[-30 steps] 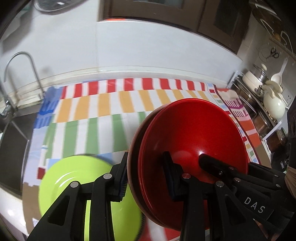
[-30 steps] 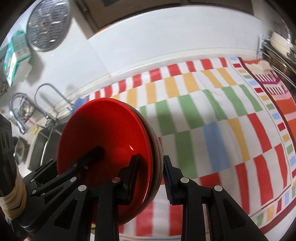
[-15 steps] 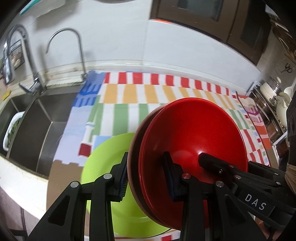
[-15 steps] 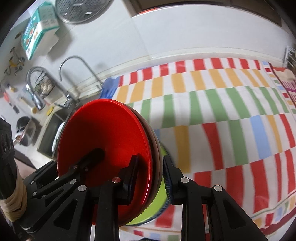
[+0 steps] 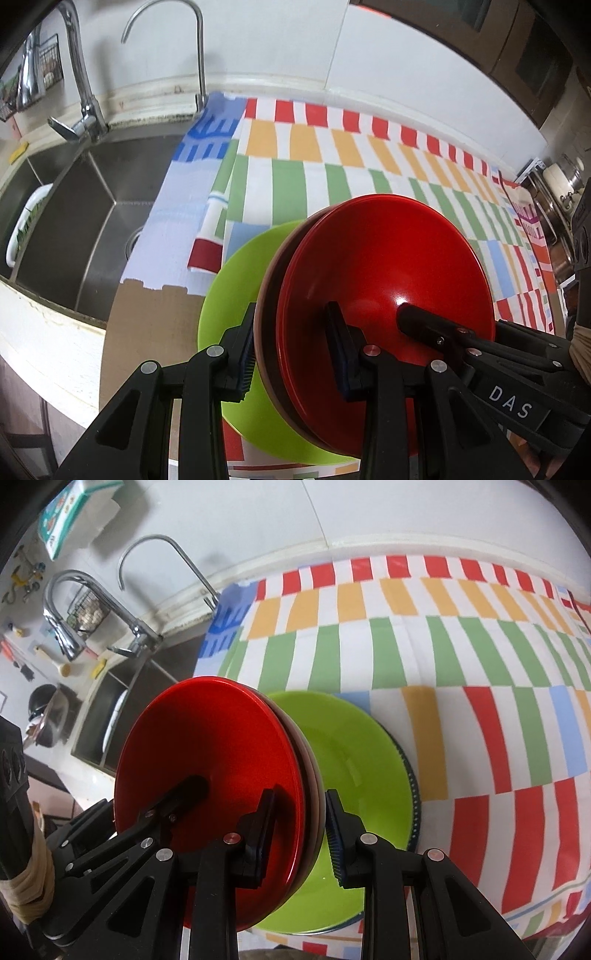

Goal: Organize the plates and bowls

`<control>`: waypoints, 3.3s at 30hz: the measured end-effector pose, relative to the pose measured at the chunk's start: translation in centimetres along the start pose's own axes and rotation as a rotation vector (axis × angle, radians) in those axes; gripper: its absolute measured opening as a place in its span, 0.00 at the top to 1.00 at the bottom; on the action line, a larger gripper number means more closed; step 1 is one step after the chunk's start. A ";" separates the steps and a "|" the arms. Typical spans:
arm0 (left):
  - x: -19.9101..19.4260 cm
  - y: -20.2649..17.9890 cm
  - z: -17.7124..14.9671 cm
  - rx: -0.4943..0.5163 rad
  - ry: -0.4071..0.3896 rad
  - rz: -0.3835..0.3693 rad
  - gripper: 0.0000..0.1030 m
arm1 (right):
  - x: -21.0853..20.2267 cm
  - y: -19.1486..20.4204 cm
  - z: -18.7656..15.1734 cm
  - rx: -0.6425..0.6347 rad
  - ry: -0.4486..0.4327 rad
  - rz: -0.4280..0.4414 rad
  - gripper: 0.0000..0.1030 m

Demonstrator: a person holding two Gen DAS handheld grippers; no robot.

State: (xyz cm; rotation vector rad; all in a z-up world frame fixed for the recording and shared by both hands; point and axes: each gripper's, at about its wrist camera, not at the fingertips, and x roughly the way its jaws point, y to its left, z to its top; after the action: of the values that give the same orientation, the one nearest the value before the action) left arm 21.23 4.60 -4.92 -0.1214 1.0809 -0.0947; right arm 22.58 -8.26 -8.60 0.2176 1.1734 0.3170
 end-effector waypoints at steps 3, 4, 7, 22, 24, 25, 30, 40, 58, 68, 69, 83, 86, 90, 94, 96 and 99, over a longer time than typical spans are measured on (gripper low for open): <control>0.8 0.1 0.0 0.003 0.019 0.000 0.67 | 0.7 -0.2 0.1 0.011 0.019 -0.002 0.73; 1.0 0.1 0.1 0.005 0.023 0.000 0.67 | 0.9 -0.3 0.1 0.014 0.024 -0.003 0.73; 1.5 0.2 0.2 0.006 0.037 -0.001 0.67 | 1.4 -0.4 0.2 0.021 0.036 -0.007 0.73; 3.0 0.6 0.3 0.001 0.076 -0.009 0.67 | 3.0 -0.4 0.8 0.025 0.073 -0.017 0.73; 3.1 0.7 0.3 0.000 0.077 -0.013 0.67 | 3.1 -0.4 0.8 0.023 0.073 -0.020 0.73; 3.1 0.7 0.3 0.002 0.077 -0.014 0.67 | 3.1 -0.4 0.8 0.021 0.072 -0.021 0.73; 3.2 0.8 0.1 0.005 0.075 -0.024 0.66 | 3.2 -0.2 0.8 0.011 0.064 -0.030 0.73; 2.3 0.1 -0.2 0.122 0.037 0.021 0.58 | 2.0 0.0 0.0 -0.011 -0.018 -0.003 0.62; -9.3 -1.9 -6.4 0.174 -0.296 0.082 0.09 | -11.5 0.8 -8.0 -0.083 -0.464 -0.230 0.24; -16.0 -4.0 -12.0 0.135 -0.421 0.151 0.00 | -17.1 1.0 -14.4 -0.173 -0.554 -0.277 0.16; -16.7 -4.4 -12.7 0.137 -0.436 0.160 0.00 | -17.6 0.9 -15.1 -0.178 -0.561 -0.274 0.16; -22.2 -7.6 -20.0 0.148 -0.490 0.155 0.00 | -23.3 0.3 -23.1 -0.183 -0.625 -0.242 0.15; -22.9 -8.0 -21.2 0.154 -0.485 0.158 0.00 | -24.0 0.3 -24.4 -0.184 -0.633 -0.239 0.15; -23.6 -8.2 -22.4 0.153 -0.491 0.160 0.00 | -24.7 0.2 -25.8 -0.184 -0.639 -0.238 0.15; -24.1 -8.4 -23.6 0.150 -0.492 0.167 0.00 | -25.1 0.1 -26.9 -0.188 -0.639 -0.241 0.15; -24.3 -8.4 -24.1 0.149 -0.490 0.161 0.00 | -25.3 0.2 -27.4 -0.191 -0.638 -0.237 0.15; -24.5 -8.5 -24.6 0.151 -0.493 0.166 0.00 | -25.5 0.2 -27.8 -0.196 -0.637 -0.235 0.15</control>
State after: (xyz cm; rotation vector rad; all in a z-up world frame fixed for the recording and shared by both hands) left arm -12.15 -1.71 6.30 0.0794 0.5860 0.0047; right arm -12.20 -17.01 3.18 0.0013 0.5248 0.1343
